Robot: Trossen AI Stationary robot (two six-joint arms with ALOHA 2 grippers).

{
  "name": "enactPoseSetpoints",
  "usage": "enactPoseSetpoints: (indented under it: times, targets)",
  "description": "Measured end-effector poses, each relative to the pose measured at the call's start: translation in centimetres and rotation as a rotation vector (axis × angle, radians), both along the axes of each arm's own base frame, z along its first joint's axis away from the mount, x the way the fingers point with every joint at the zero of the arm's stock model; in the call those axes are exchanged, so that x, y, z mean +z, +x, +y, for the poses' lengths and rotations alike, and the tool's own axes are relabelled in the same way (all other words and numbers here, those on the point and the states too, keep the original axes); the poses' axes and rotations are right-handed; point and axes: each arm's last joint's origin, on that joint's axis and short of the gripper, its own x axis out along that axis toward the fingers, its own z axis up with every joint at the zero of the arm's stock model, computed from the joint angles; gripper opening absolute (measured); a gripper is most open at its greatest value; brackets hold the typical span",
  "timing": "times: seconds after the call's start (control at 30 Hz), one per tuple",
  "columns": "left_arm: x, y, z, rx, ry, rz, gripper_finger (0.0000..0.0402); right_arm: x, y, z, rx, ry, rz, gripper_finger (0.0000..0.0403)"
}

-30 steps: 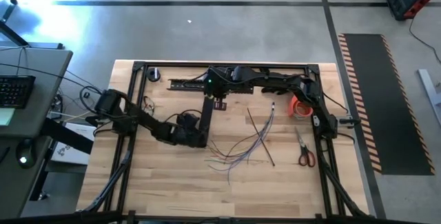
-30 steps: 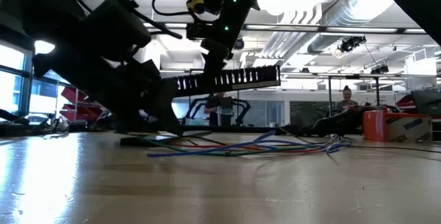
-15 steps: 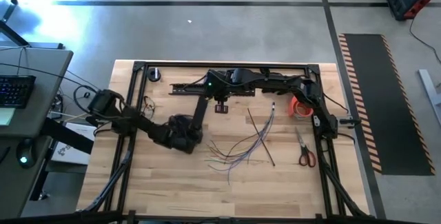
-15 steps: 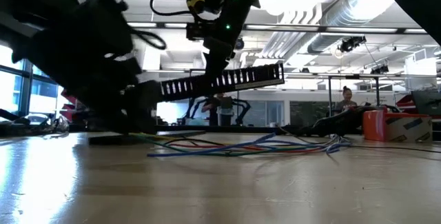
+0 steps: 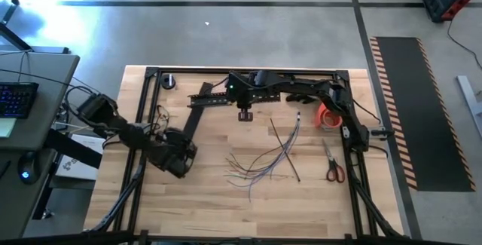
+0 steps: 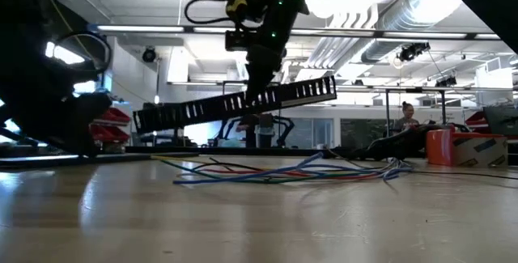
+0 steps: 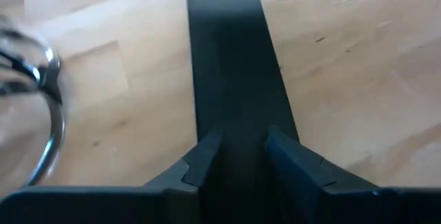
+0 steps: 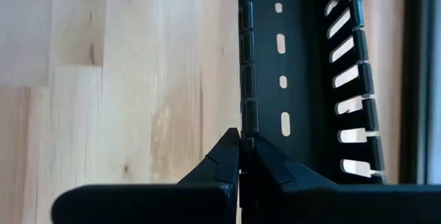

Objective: Ziptie cables
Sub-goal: Move the black cable duct to the top left of the table

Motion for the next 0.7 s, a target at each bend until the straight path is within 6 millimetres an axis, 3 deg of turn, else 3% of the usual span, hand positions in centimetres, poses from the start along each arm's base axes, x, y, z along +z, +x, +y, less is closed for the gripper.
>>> enactPoseSetpoints:
  times: [0.3,0.5,0.7]
  targets:
    - [0.0,-1.0,-0.7,0.040,-0.023,-0.085,0.0092,-0.5,-1.0,-2.6,0.046,0.049,-0.003,0.0000]
    - [0.6,-1.1,-1.1,0.036,-0.032,-0.087,0.0106,-4.5,-1.9,-2.8,0.099,0.092,0.042,0.0000]
    - [3.2,-0.7,-1.3,0.001,-0.036,-0.063,0.0166,-7.9,-2.7,-2.3,0.157,0.157,0.033,0.0000]
